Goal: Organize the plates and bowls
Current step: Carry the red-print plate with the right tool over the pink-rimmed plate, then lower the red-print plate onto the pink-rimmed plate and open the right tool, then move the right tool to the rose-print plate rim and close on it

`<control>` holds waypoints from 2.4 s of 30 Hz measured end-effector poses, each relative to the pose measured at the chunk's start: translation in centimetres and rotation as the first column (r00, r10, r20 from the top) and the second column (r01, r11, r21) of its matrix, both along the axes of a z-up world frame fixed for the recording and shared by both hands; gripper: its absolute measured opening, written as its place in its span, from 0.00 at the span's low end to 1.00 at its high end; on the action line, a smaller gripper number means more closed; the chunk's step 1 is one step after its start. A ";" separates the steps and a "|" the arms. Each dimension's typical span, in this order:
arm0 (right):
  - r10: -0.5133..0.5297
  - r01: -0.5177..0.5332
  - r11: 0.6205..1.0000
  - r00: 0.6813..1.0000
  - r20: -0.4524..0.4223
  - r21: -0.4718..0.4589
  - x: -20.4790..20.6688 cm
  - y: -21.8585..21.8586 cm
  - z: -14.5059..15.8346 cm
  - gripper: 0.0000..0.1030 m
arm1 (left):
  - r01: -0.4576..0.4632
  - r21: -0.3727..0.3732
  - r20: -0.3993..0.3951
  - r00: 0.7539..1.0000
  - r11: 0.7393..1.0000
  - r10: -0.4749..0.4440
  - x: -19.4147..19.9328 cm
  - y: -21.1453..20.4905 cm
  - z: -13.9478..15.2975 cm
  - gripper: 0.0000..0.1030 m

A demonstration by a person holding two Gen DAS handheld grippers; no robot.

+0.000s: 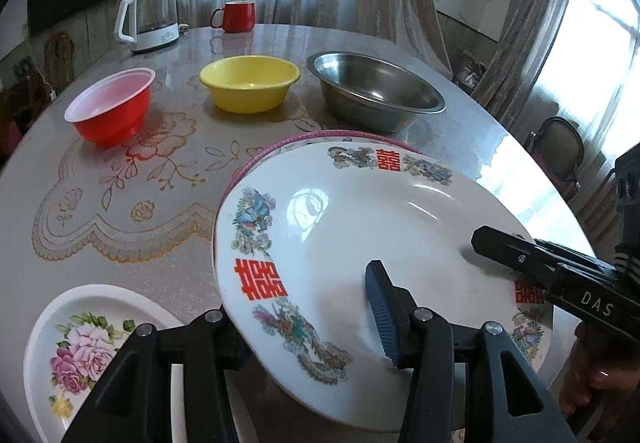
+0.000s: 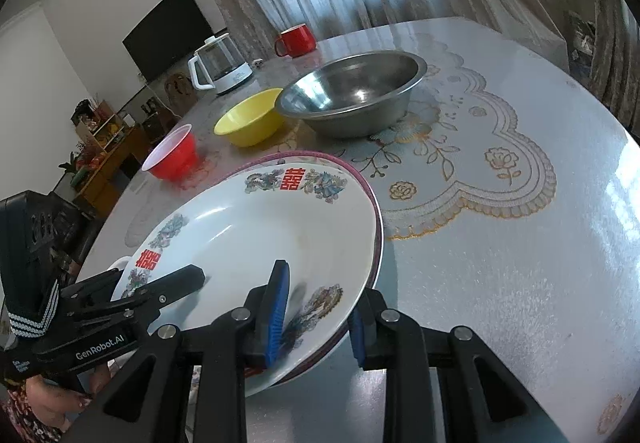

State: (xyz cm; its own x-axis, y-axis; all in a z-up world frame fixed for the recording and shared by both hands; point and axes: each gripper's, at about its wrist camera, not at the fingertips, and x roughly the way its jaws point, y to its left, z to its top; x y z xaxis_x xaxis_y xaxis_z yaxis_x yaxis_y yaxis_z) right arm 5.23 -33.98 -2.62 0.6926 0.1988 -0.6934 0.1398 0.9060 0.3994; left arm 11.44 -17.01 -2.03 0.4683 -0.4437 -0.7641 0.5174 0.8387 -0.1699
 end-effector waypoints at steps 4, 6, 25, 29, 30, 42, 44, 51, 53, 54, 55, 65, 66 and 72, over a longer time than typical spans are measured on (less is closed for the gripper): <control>-0.011 0.011 1.000 1.000 -0.004 -0.016 0.2 0.0 0.3 0.25 | 0.004 0.041 0.023 1.000 0.999 -0.005 0.0 -0.4 0.0 0.57; -0.022 0.021 1.000 1.000 -0.011 -0.019 0.4 -0.1 0.4 0.25 | 0.007 0.072 0.030 1.000 0.997 -0.009 -0.1 -0.7 -0.1 0.61; -0.025 0.026 0.999 0.998 -0.049 0.024 -0.4 0.3 0.5 0.28 | 0.019 0.119 0.006 1.000 0.993 -0.020 -1.9 0.5 1.3 0.81; -0.025 0.026 0.999 0.999 -0.047 0.034 -1.0 0.6 0.7 0.29 | 0.014 0.117 0.002 1.000 0.993 -0.015 -2.1 1.3 1.3 0.81; -0.019 0.021 0.999 0.999 -0.047 0.044 -1.1 0.7 0.6 0.29 | 0.010 0.111 -0.006 1.000 0.994 -0.010 -2.1 1.6 1.1 0.81; 0.004 -0.001 0.998 0.999 -0.047 0.057 -2.2 2.3 0.6 0.29 | -0.053 0.045 0.025 0.998 0.998 0.052 -2.8 4.7 2.3 0.82; 0.000 0.002 0.998 0.999 -0.043 0.056 -2.5 2.3 0.8 0.29 | -0.077 0.027 0.032 0.997 0.997 0.076 -2.8 5.6 2.6 0.83; -0.043 0.043 0.999 0.999 0.004 0.019 -4.2 1.9 2.1 0.29 | -0.159 -0.044 0.019 0.987 0.986 0.160 -2.6 8.6 3.1 0.86; -0.045 0.045 0.999 0.999 0.016 0.018 -4.4 1.9 2.4 0.29 | -0.177 -0.052 0.019 0.984 0.983 0.178 -2.7 9.3 3.1 0.86; -0.045 0.044 0.999 0.999 0.020 0.021 -4.5 2.0 2.6 0.29 | -0.188 -0.056 0.018 0.982 0.981 0.189 -2.7 9.7 3.1 0.86; -0.040 0.039 0.999 0.999 0.025 0.030 -4.5 2.2 2.6 0.29 | -0.197 -0.058 0.016 0.980 0.979 0.198 -2.7 10.0 3.0 0.86; 0.059 -0.061 0.997 0.997 0.040 0.042 -3.8 5.6 2.9 0.29 | -0.301 -0.094 -0.002 0.953 0.949 0.302 -2.5 14.7 2.9 0.86; 0.070 -0.072 0.996 0.996 0.045 0.046 -3.8 5.9 3.1 0.29 | -0.311 -0.095 -0.002 0.950 0.946 0.313 -2.5 15.2 2.9 0.86; 0.158 -0.161 0.986 0.985 0.072 0.036 -3.5 7.8 4.1 0.29 | -0.377 -0.095 0.004 0.925 0.921 0.379 -2.1 17.8 2.7 0.89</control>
State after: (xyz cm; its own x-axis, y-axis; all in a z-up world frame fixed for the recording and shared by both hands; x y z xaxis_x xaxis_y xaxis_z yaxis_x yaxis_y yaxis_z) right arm 1.78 -26.19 1.44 0.6952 0.3385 -0.6341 -0.0342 0.8967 0.4412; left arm 9.39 0.83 0.68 0.6307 -0.2974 -0.7168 0.1696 0.9541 -0.2467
